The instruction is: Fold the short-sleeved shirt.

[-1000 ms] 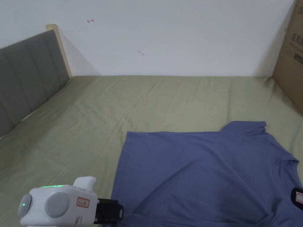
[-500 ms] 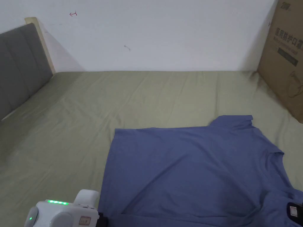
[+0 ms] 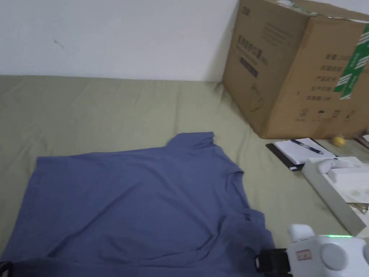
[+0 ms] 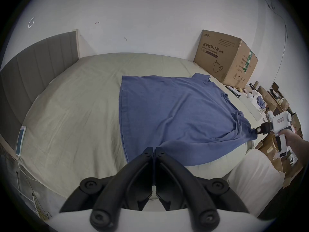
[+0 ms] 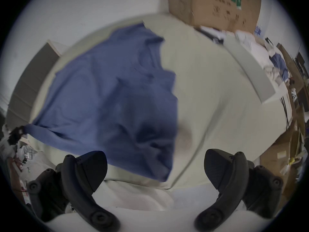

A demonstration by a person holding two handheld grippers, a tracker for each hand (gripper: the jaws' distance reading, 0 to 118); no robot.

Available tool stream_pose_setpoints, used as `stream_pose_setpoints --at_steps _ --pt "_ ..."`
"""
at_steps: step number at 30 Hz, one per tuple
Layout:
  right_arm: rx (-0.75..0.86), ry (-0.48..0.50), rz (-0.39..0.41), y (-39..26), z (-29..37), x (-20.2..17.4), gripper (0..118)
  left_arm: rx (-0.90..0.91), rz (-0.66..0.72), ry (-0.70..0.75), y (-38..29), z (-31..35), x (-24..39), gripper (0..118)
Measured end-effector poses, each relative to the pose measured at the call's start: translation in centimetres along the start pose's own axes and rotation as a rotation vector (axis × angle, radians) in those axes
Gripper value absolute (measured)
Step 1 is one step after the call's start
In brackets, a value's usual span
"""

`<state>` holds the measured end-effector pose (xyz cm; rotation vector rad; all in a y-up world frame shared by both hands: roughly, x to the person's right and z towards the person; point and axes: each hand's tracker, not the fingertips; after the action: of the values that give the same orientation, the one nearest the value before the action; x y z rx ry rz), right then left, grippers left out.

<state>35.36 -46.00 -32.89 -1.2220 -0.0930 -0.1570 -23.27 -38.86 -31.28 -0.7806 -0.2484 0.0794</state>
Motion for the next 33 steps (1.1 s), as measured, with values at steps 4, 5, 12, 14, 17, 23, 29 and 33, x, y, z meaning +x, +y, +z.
stream_pose_setpoints --at_steps 4,5,12,14,17,23,29,33 --pt "-0.03 -0.073 0.063 -0.2 -2.4 0.4 96 -0.026 0.046 -0.017 0.5 -0.6 -0.1 0" --pt "-0.02 -0.039 0.051 -0.3 -2.3 0.2 95 -0.026 0.045 -0.007 0.5 -0.7 0.1 0" --pt "0.097 0.044 0.158 -0.9 1.8 -0.7 3 -0.041 0.056 0.028 0.6 -1.1 0.0 0" --pt "0.106 0.041 0.178 -0.9 2.7 -1.2 3 -0.037 0.063 0.032 0.5 -1.2 -0.1 0" --pt "0.139 0.051 0.146 -0.2 4.3 -1.5 3 -0.025 0.09 0.028 0.9 -1.4 -0.1 0" --pt "0.253 0.227 -0.035 4.8 6.9 -0.8 3 0.034 0.162 0.005 6.1 -3.8 -2.1 0" --pt "0.26 0.19 -0.063 15.7 4.7 -2.8 3 0.05 0.209 0.033 12.9 -11.1 -4.9 0" --pt "0.157 0.165 -0.164 22.8 -1.0 -3.4 7 0.007 0.278 0.052 15.6 -17.0 -6.7 0"
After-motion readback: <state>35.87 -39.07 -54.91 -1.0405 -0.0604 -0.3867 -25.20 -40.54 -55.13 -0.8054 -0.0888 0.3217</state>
